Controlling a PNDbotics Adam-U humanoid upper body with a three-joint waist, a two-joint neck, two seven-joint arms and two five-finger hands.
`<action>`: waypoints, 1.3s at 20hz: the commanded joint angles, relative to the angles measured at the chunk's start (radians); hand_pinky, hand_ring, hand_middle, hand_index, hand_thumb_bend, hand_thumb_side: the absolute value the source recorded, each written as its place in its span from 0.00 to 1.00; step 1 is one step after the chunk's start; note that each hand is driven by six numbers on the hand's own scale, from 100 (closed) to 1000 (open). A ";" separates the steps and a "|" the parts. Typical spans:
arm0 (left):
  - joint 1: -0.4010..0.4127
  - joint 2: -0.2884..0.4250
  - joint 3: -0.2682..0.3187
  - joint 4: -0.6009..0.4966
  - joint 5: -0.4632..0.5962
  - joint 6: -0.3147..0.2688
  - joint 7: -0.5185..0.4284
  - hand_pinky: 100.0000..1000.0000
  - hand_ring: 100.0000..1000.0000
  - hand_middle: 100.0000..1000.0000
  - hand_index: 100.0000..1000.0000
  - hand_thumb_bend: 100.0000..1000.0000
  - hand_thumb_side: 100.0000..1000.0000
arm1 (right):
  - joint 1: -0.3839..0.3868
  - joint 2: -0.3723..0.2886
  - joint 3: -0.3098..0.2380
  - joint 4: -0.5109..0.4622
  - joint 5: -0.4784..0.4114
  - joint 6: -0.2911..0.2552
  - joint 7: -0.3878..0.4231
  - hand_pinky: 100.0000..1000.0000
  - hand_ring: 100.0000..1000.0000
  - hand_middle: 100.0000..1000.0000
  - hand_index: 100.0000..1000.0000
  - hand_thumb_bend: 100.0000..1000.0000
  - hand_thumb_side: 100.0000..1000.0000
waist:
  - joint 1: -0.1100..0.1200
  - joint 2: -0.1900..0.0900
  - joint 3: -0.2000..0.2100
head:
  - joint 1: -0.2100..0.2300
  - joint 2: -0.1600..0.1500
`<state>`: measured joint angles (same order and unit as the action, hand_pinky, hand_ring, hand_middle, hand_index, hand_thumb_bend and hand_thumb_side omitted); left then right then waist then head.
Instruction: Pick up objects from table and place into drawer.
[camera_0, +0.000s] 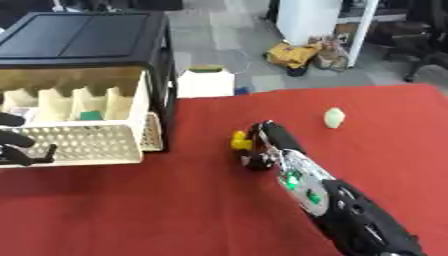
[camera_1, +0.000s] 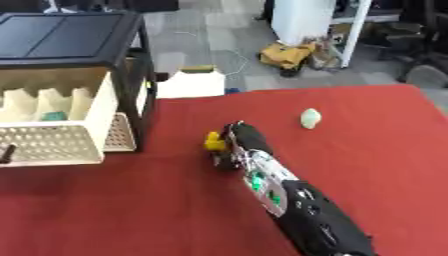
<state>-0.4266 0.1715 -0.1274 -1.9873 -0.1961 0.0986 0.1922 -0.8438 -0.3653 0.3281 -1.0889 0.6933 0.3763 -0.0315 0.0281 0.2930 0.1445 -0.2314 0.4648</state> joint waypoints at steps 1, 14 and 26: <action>-0.005 0.001 -0.002 -0.013 -0.003 -0.002 -0.005 0.35 0.47 0.54 0.80 0.00 1.00 | -0.012 -0.013 -0.004 -0.007 -0.006 -0.001 -0.014 0.59 0.63 0.30 0.48 0.09 0.00 | 0.000 -0.016 0.002 | -0.003 -0.009; -0.006 0.000 -0.002 -0.013 -0.001 -0.002 -0.008 0.35 0.48 0.54 0.80 0.00 1.00 | -0.012 -0.018 -0.001 -0.031 -0.041 0.004 -0.036 0.57 0.61 0.25 0.41 0.12 0.00 | -0.001 -0.021 0.002 | -0.007 -0.010; -0.005 0.001 -0.001 -0.013 0.003 -0.001 -0.009 0.35 0.48 0.54 0.80 0.00 1.00 | -0.020 -0.020 0.020 -0.105 -0.042 0.005 -0.065 0.55 0.59 0.21 0.36 0.15 0.07 | -0.003 -0.033 0.004 | -0.011 -0.009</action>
<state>-0.4236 0.1654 -0.1322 -1.9873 -0.1945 0.0974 0.1857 -0.8444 -0.3653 0.3493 -1.1656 0.6468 0.3829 -0.0890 0.0253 0.2825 0.1472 -0.2399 0.4646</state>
